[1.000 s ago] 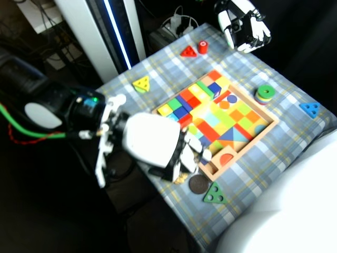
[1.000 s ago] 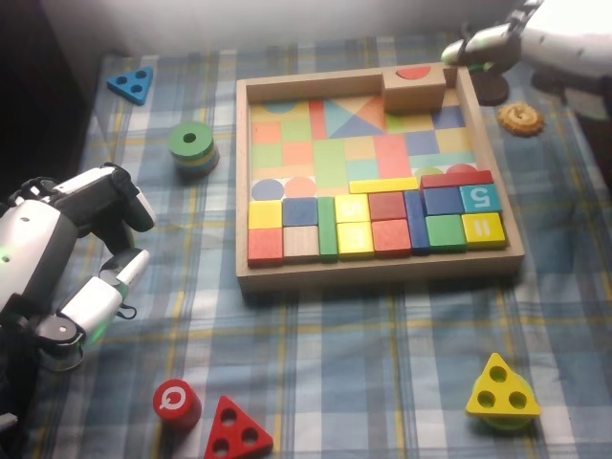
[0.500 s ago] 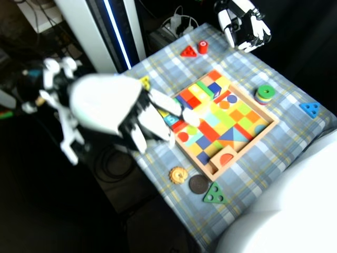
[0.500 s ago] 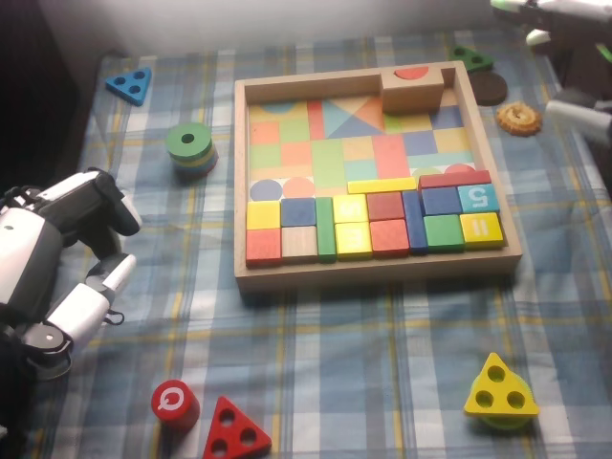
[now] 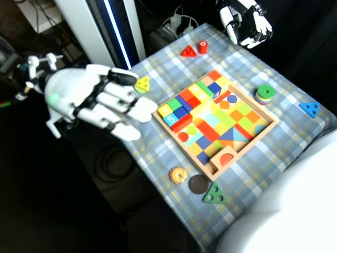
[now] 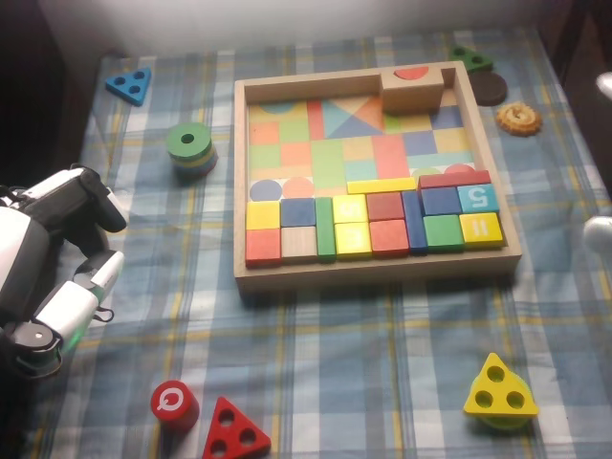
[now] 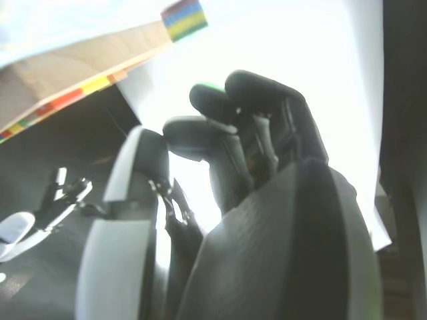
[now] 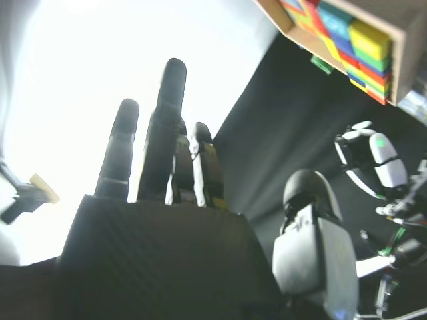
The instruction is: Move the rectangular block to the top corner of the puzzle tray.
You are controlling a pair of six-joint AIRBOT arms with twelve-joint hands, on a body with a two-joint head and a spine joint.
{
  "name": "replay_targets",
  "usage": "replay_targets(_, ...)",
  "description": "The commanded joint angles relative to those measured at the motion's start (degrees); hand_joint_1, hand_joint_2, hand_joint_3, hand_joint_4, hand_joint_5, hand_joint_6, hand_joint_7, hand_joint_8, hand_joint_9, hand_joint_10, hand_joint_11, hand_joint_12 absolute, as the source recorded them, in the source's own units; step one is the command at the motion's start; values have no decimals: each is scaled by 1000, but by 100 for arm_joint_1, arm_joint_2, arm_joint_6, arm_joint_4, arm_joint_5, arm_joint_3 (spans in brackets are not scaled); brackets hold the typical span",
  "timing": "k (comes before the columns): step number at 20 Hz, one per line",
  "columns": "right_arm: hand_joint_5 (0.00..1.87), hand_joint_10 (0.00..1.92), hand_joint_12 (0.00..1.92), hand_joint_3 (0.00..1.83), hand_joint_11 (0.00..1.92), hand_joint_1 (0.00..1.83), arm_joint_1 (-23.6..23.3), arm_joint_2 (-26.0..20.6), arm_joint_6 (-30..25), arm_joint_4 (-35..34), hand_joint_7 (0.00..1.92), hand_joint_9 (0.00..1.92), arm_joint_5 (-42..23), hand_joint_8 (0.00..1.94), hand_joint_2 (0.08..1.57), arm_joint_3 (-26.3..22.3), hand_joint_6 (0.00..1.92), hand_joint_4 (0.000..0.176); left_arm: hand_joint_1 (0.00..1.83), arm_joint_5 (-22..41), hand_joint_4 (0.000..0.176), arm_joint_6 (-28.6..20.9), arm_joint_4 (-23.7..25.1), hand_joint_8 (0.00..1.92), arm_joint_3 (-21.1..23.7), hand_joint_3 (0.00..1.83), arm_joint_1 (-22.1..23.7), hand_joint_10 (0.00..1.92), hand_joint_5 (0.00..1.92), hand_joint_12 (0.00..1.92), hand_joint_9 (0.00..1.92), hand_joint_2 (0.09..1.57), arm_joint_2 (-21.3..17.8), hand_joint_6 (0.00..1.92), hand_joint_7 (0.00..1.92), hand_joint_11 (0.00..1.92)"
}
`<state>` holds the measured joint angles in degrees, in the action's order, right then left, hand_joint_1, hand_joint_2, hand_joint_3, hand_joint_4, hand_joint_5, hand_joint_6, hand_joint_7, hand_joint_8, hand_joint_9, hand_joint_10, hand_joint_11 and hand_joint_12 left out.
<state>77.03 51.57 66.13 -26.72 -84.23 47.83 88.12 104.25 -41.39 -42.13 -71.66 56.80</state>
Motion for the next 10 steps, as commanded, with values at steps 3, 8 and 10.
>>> replay_targets(3,196,0,55,0,0,0,250,159,107,-375,101,15,-1472,4,1073,-216,6,0,1120,699,0,-31,211,1719,-6,0,17,1459,473,1821,429,1355,3,1495,659,284)
replay_targets(8,226,10,0,0,0,0,149,406,1646,-922,136,30,-1670,14,1022,-643,12,44,1081,822,0,-31,112,1733,-10,1,-51,1388,504,1777,401,1361,92,1510,612,283)
replay_targets(10,215,4,0,0,0,0,93,535,1647,-977,113,10,-1670,3,1022,-637,6,28,821,921,76,-31,124,809,41,0,-87,1118,530,1636,354,1370,93,1639,432,132)
